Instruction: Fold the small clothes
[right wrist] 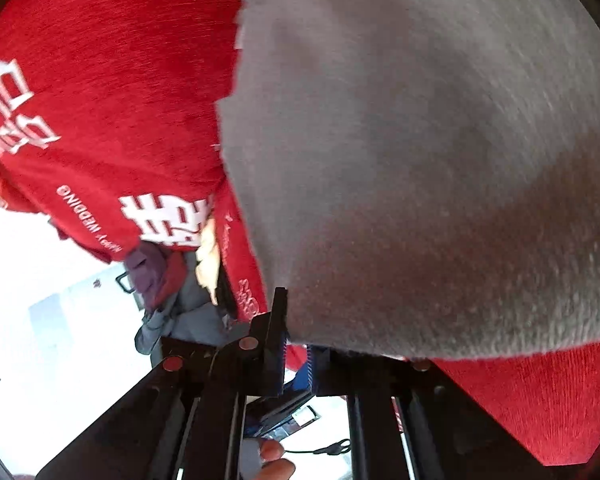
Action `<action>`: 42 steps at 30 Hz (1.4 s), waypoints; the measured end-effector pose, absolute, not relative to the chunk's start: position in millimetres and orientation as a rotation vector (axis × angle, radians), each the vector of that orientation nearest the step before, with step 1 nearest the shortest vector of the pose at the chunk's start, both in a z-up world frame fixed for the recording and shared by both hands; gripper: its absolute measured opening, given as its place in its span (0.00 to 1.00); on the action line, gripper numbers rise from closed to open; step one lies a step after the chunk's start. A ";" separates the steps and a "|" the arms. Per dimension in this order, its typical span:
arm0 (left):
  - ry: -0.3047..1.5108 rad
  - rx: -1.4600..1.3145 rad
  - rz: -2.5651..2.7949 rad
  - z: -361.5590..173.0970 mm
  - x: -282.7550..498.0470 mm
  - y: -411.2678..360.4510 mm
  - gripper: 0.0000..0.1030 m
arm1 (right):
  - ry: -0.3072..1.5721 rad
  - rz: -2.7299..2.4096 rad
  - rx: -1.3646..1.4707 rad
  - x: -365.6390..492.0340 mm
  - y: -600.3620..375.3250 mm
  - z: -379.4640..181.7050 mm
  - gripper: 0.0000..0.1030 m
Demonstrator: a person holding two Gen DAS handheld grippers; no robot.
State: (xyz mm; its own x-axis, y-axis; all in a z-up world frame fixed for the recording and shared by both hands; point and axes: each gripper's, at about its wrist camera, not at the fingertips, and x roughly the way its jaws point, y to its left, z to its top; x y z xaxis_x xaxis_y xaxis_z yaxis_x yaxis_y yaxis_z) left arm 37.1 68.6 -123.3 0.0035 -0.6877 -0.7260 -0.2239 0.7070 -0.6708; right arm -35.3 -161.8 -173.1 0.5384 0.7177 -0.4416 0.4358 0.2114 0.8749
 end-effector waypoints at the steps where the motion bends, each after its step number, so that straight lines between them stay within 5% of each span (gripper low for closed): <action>1: 1.551 -0.788 -0.415 -125.0 40.5 66.2 1.00 | 1.075 0.268 1.410 -34.4 -162.4 -170.7 0.09; 6: 1.507 -0.757 -0.338 -131.2 56.8 58.6 0.95 | 1.104 0.283 1.367 -30.4 -163.0 -168.7 0.09; 10: 1.475 -0.687 -0.275 -128.6 63.8 61.1 0.76 | 1.125 0.294 1.337 -30.8 -161.0 -169.0 0.08; 15: 1.464 -0.552 -0.249 -127.4 69.5 60.4 0.19 | 1.159 0.305 1.299 -29.7 -159.1 -171.2 0.08; 17: 1.443 -0.518 -0.242 -123.0 73.2 60.7 0.12 | 1.188 0.309 1.274 -29.3 -158.1 -171.3 0.08; 27: 1.186 0.128 -0.335 -77.8 57.0 7.3 0.12 | 1.283 0.331 0.949 -24.5 -185.2 -101.9 0.17; 29: 1.152 0.186 -0.349 -74.7 53.1 1.7 0.12 | 1.288 0.311 0.840 -6.5 -194.7 -80.1 0.72; 30: 1.134 0.217 -0.359 -72.8 51.4 -1.1 0.12 | 1.295 0.313 0.808 3.8 -196.3 -73.5 0.80; 42: 0.992 0.376 -0.444 -54.6 40.8 -21.8 0.12 | 1.634 0.471 0.425 187.8 -93.0 -80.5 0.93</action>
